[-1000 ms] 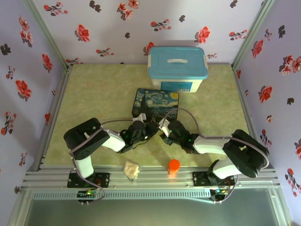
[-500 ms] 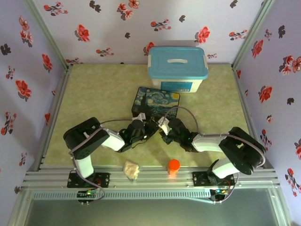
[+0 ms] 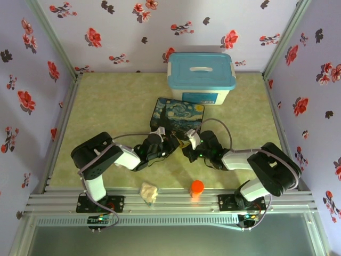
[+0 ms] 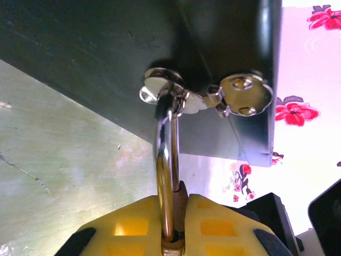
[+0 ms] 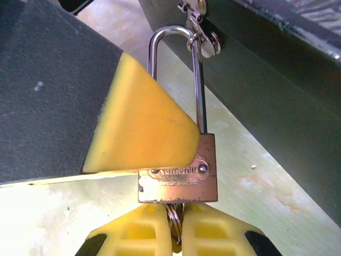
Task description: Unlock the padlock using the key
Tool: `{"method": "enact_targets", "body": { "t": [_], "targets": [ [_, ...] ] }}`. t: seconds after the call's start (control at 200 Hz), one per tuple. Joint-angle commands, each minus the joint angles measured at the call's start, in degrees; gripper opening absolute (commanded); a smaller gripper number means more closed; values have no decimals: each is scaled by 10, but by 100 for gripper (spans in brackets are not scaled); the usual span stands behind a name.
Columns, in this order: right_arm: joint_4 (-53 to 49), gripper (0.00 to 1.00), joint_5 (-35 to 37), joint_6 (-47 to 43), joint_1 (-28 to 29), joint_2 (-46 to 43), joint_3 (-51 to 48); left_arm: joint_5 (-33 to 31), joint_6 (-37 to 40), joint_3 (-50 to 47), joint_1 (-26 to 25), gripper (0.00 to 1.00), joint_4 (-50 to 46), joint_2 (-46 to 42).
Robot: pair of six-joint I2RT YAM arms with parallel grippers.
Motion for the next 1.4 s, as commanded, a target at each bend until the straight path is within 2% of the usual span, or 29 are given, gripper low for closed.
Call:
{"method": "enact_targets", "body": {
  "t": [0.0, 0.14, 0.29, 0.445, 0.645, 0.69, 0.87, 1.18, 1.395],
  "targets": [
    [62, 0, -43, 36, -1, -20, -1, 15, 29, -1, 6, 2, 14, 7],
    [2, 35, -15, 28, -1, -44, 0, 19, 46, 0, 12, 2, -17, -3],
    [-17, 44, 38, 19, -1, -102, -29, 19, 103, 28, 13, 2, -135, -37],
    [-37, 48, 108, 40, -3, -127, -31, 29, 130, 43, 24, 3, -194, -41],
    [-62, 47, 163, 75, -2, -98, -4, 30, 188, 68, 37, 5, -308, -52],
    [-47, 46, 167, 81, -2, -93, -7, 38, 197, 66, 45, 8, -312, -53],
    [-39, 44, 183, 90, -2, -86, -10, 44, 230, 69, 67, 8, -367, -60],
    [-51, 40, 198, 93, -1, -88, -11, -55, 349, 165, 66, 12, -633, -78],
    [-53, 39, 201, 96, -1, -79, -7, -127, 392, 221, 57, 14, -739, -57]
  ]
}}
